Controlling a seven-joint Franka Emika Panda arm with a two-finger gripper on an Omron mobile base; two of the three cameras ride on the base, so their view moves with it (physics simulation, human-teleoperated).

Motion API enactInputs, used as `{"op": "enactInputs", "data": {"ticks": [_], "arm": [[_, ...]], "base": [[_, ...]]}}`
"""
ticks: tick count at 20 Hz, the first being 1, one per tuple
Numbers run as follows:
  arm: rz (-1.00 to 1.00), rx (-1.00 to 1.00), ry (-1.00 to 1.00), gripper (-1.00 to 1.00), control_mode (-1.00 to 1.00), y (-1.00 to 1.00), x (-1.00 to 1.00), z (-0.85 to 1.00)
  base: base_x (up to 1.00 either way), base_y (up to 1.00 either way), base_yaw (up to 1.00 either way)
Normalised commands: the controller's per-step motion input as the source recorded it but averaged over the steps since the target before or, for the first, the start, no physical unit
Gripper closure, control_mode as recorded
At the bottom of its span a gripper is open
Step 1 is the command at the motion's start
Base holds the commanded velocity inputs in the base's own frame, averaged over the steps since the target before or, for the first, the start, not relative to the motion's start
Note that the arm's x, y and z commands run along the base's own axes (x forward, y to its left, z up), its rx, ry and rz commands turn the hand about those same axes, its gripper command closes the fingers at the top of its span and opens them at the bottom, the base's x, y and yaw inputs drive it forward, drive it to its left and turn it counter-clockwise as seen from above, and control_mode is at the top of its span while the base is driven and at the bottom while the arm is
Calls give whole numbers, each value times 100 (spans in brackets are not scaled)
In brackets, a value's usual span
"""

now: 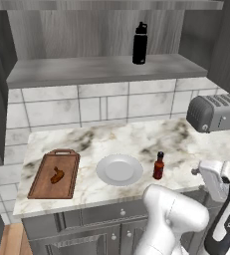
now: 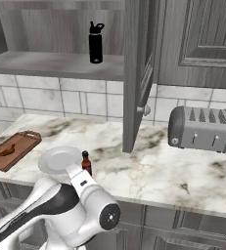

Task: Pick the chicken drumstick from the plate and place it on the cutting board. Then pick the condiment bottle from the cabinet and place it next to the cutting board.

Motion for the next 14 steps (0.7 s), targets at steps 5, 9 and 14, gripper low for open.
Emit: {"op": "enactInputs", "data": {"ticks": [5,9,14], "arm": [[0,-38,-42,-100,-100,0,-32,74],[0,-36,-34,-100,-100,0,-34,64],[0,-32,-27,-100,-100,0,-34,67]], "base": [[0,0,0],[0,0,0],[0,0,0]]}}
